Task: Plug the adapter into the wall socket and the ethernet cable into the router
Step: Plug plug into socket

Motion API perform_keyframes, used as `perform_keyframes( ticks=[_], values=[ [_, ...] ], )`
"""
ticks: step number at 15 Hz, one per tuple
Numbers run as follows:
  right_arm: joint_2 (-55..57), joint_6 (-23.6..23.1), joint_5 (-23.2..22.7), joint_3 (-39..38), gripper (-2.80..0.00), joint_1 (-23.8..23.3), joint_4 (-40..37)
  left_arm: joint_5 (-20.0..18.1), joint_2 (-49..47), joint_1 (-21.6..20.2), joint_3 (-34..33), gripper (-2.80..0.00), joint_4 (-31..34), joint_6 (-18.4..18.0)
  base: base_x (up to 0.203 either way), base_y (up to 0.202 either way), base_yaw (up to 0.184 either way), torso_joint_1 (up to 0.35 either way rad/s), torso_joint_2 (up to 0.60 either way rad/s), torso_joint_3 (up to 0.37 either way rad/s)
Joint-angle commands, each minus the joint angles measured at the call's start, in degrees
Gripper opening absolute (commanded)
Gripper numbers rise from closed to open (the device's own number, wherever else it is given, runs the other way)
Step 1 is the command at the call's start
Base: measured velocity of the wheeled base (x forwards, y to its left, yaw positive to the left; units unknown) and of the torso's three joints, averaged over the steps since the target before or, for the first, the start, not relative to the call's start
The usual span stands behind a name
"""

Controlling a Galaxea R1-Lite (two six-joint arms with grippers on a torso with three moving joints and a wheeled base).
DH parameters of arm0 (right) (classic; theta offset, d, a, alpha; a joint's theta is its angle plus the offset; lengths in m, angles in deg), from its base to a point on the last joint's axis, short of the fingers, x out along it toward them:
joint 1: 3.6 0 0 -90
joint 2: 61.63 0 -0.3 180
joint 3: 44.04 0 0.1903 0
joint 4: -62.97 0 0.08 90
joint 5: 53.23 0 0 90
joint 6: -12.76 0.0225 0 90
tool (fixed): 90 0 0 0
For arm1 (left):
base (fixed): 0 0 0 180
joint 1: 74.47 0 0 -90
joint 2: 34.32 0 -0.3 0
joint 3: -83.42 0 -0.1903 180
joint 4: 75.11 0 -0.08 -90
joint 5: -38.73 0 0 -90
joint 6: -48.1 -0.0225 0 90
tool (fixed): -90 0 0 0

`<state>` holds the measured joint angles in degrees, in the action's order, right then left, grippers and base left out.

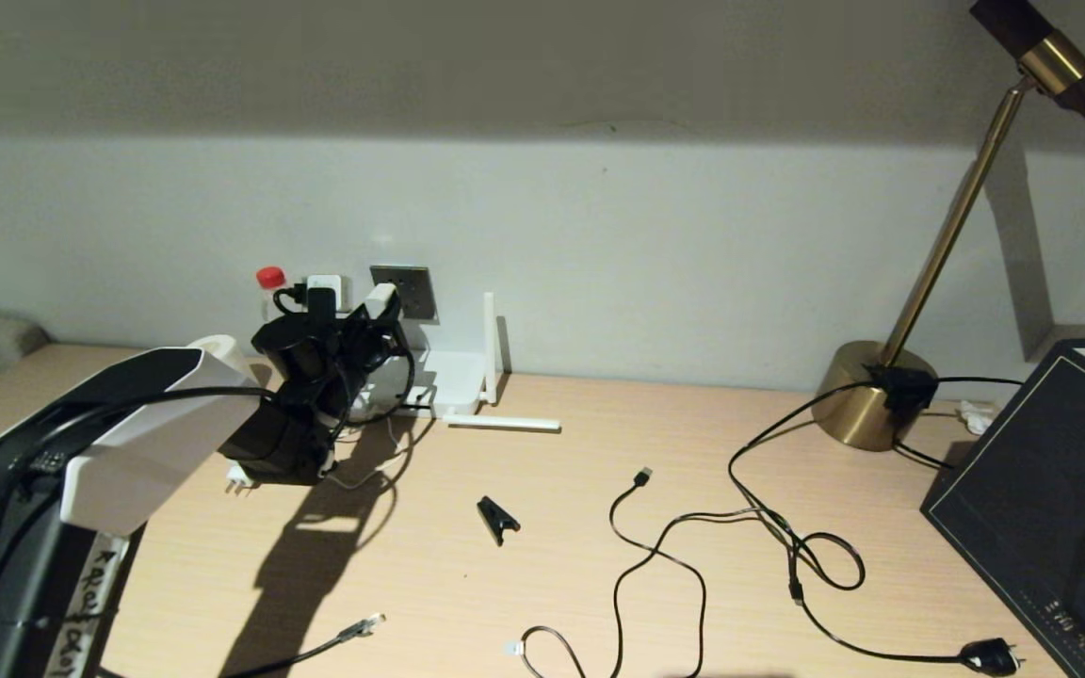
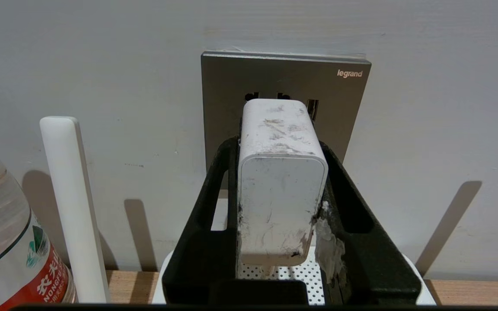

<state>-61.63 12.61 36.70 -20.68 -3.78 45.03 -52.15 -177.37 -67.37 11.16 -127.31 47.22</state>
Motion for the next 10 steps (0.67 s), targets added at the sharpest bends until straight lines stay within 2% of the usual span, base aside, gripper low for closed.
perform_keyframes(
  ticks=[1, 10],
  values=[
    [0.09, -0.02, -0.01, -2.02, -2.8, 0.01, 0.02, 0.0, -0.21, -0.08, 0.0, -2.8, -0.37, 0.0, 0.0, 0.0, 0.0, 0.0, 0.0, 0.0],
    [0.09, -0.02, -0.01, -2.02, -2.8, 0.01, 0.02, 0.0, -1.79, -0.47, 2.78, -2.8, 0.41, -0.04, 0.0, 0.0, 0.0, 0.0, 0.0, 0.0]
  ],
)
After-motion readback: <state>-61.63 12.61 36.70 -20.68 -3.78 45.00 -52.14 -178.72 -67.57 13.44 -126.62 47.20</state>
